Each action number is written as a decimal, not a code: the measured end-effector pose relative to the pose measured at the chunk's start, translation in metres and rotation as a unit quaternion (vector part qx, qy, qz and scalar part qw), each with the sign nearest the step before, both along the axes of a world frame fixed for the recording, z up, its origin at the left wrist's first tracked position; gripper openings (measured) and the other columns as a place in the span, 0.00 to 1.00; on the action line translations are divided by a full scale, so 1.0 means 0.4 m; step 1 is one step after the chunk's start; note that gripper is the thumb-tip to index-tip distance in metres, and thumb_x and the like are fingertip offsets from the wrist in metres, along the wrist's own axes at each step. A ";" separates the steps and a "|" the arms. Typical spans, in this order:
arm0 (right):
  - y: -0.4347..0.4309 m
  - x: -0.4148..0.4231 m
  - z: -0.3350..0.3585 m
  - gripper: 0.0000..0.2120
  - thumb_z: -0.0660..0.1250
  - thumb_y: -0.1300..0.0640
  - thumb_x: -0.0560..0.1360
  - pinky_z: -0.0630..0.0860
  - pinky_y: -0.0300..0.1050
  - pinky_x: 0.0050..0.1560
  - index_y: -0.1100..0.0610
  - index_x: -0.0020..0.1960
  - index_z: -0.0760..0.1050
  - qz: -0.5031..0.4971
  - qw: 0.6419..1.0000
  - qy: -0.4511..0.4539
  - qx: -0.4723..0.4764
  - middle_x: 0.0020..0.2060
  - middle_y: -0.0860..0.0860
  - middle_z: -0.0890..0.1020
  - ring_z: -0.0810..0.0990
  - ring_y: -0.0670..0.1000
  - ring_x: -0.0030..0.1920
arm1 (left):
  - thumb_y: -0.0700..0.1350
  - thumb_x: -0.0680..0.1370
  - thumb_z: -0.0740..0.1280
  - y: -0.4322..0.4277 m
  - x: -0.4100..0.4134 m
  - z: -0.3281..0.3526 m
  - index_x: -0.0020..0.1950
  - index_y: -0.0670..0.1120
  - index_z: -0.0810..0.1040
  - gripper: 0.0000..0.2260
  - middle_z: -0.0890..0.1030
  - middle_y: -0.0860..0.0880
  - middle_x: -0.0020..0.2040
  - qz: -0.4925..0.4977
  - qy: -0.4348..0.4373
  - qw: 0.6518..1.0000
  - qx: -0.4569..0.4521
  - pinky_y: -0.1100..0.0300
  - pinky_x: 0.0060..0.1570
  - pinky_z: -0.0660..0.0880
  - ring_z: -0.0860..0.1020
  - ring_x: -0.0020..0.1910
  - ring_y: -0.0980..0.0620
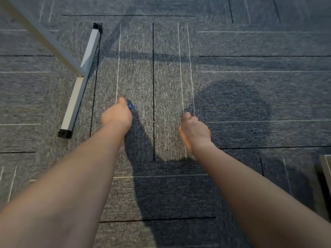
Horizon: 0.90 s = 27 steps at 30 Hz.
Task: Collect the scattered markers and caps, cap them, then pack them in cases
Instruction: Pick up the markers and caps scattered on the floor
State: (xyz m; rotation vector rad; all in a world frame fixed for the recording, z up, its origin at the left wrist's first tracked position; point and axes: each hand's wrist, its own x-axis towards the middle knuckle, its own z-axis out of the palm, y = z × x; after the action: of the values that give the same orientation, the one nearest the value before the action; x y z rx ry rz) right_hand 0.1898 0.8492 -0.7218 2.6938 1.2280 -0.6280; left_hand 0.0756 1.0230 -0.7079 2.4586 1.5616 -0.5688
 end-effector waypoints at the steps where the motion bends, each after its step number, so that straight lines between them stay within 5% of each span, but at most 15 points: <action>1: 0.000 -0.001 0.000 0.09 0.54 0.62 0.80 0.76 0.48 0.31 0.61 0.60 0.61 0.002 1.000 0.000 0.001 0.49 0.59 0.75 0.73 0.56 0.35 | 0.37 0.80 0.54 -0.014 -0.008 -0.004 0.64 0.42 0.63 0.12 0.69 0.47 0.32 -0.002 -0.010 1.000 -0.002 0.56 0.26 0.63 0.68 0.29 0.49; 4: 0.002 0.001 -0.001 0.08 0.52 0.62 0.81 0.76 0.50 0.33 0.60 0.60 0.61 -0.019 0.999 0.024 0.013 0.49 0.59 0.75 0.75 0.57 0.37 | 0.39 0.81 0.55 -0.084 -0.046 -0.006 0.62 0.42 0.64 0.10 0.74 0.47 0.35 -0.021 -0.028 0.999 -0.023 0.56 0.29 0.73 0.73 0.30 0.50; 12: -0.085 -0.055 0.057 0.15 0.46 0.61 0.82 0.73 0.52 0.44 0.65 0.66 0.62 -0.198 0.953 0.222 0.059 0.48 0.57 0.78 0.77 0.56 0.45 | 0.47 0.81 0.57 -0.282 -0.180 0.035 0.59 0.41 0.67 0.11 0.72 0.50 0.36 0.058 -0.074 0.985 -0.142 0.60 0.28 0.63 0.69 0.31 0.53; 17: -0.222 -0.139 0.123 0.20 0.43 0.50 0.82 0.65 0.51 0.57 0.57 0.47 0.69 -0.274 0.920 0.276 0.050 0.47 0.55 0.72 0.72 0.54 0.47 | 0.46 0.81 0.56 -0.384 -0.224 0.118 0.56 0.39 0.69 0.11 0.76 0.43 0.48 0.163 -0.112 0.958 -0.209 0.55 0.40 0.67 0.73 0.43 0.44; 19: -0.279 -0.158 0.208 0.21 0.43 0.51 0.83 0.65 0.52 0.64 0.60 0.59 0.72 -0.302 0.903 0.297 0.067 0.57 0.57 0.74 0.74 0.57 0.57 | 0.46 0.81 0.56 -0.435 -0.223 0.193 0.55 0.39 0.70 0.12 0.80 0.45 0.47 0.183 -0.134 0.947 -0.228 0.55 0.40 0.72 0.77 0.42 0.45; 22: -0.347 -0.177 0.358 0.16 0.50 0.58 0.83 0.70 0.51 0.58 0.66 0.66 0.64 -0.277 0.920 0.258 0.105 0.60 0.64 0.74 0.74 0.63 0.60 | 0.44 0.82 0.55 -0.508 -0.208 0.323 0.54 0.39 0.73 0.11 0.79 0.47 0.44 0.188 -0.176 0.933 -0.254 0.58 0.36 0.69 0.76 0.37 0.49; 27: -0.466 -0.177 0.696 0.14 0.51 0.56 0.82 0.68 0.47 0.49 0.63 0.62 0.66 -0.264 0.911 0.241 0.207 0.53 0.61 0.77 0.76 0.60 0.53 | 0.45 0.81 0.56 -0.626 -0.172 0.675 0.56 0.38 0.72 0.12 0.78 0.40 0.51 0.141 -0.254 0.927 -0.235 0.54 0.46 0.70 0.76 0.49 0.41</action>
State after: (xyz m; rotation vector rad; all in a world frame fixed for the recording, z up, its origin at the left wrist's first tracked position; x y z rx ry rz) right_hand 0.1190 0.6629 -0.4435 3.4042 0.7398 -1.2945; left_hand 0.0068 0.7724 -0.4378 1.7907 1.3339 -0.1942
